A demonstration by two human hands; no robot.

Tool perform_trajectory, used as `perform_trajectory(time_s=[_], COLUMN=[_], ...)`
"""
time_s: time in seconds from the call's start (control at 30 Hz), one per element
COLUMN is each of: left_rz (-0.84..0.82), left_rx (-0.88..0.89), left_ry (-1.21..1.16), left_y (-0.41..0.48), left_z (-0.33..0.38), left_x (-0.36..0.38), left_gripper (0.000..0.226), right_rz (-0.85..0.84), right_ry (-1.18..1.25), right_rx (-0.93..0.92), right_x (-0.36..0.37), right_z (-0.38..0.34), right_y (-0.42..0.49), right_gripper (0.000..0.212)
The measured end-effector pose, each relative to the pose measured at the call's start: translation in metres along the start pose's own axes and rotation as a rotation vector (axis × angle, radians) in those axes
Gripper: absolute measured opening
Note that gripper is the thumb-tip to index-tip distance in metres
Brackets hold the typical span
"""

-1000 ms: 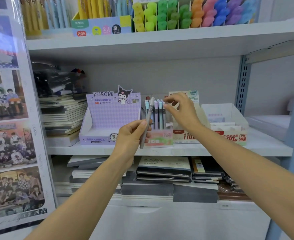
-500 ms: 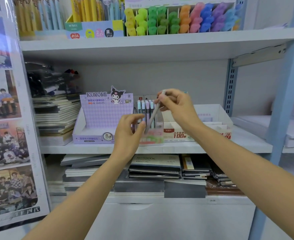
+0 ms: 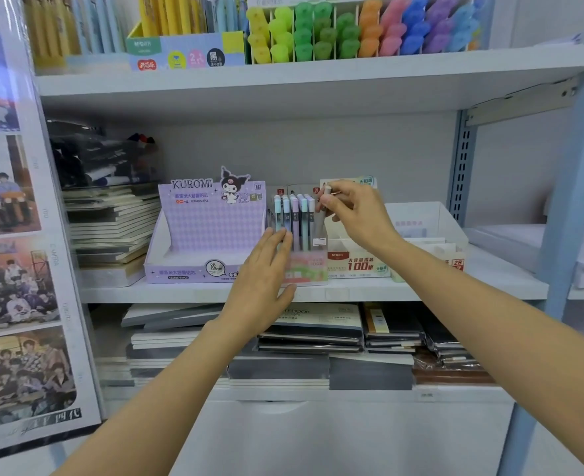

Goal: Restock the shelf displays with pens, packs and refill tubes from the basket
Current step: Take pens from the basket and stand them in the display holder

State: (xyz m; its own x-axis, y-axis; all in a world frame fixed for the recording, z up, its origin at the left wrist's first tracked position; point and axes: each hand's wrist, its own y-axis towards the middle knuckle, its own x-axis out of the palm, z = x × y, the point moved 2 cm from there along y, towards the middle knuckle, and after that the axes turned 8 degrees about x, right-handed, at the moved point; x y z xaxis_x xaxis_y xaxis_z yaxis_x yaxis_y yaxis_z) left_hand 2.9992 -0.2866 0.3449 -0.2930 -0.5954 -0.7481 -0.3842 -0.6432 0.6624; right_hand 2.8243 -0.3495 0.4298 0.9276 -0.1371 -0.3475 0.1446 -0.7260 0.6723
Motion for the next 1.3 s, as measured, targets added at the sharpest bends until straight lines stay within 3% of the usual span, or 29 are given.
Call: perform_trajectory(time_s=[0.17, 0.37, 0.57, 0.67, 0.8, 0.93, 1.1, 1.2, 1.3], left_rz=[-0.006, -0.011, -0.035, 0.083, 0.306, -0.037, -0.624, -0.861, -1.01], left_rx=[-0.001, 0.004, 0.009, -0.023, -0.055, -0.127, -0.143, -0.053, 0.047], left_ry=[-0.001, 0.025, 0.031, 0.012, -0.1, -0.396, -0.646, -0.61, -0.404], left_y=[-0.001, -0.001, -0.005, -0.016, -0.058, -0.131, -0.244, -0.296, -0.328], left_z=[0.0, 0.0, 0.005, 0.021, 0.058, 0.105, 0.162, 0.187, 0.193], left_x=[0.002, 0.004, 0.0, 0.004, 0.052, 0.15, 0.264, 0.309, 0.335], left_gripper=[0.078, 0.079, 0.077, 0.069, 0.039, 0.017, 0.021, 0.039, 0.054], right_rz=[-0.065, 0.075, 0.051, 0.092, 0.108, -0.022, -0.3, -0.473, -0.506], right_ry=[-0.024, -0.157, -0.202, -0.111, -0.041, -0.119, -0.289, -0.34, -0.186], right_rx=[0.023, -0.048, -0.068, -0.08, -0.036, 0.263, 0.723, 0.92, 1.004], right_x=[0.006, 0.019, 0.022, 0.011, 0.003, 0.011, 0.019, 0.02, 0.026], right_z=[0.0, 0.012, 0.019, 0.027, 0.073, 0.166, 0.282, 0.318, 0.331], right_y=[0.006, 0.001, -0.025, -0.068, -0.156, -0.267, -0.42, -0.483, -0.511], right_gripper=[0.018, 0.017, 0.042, 0.041, 0.016, 0.01, 0.023, 0.041, 0.053])
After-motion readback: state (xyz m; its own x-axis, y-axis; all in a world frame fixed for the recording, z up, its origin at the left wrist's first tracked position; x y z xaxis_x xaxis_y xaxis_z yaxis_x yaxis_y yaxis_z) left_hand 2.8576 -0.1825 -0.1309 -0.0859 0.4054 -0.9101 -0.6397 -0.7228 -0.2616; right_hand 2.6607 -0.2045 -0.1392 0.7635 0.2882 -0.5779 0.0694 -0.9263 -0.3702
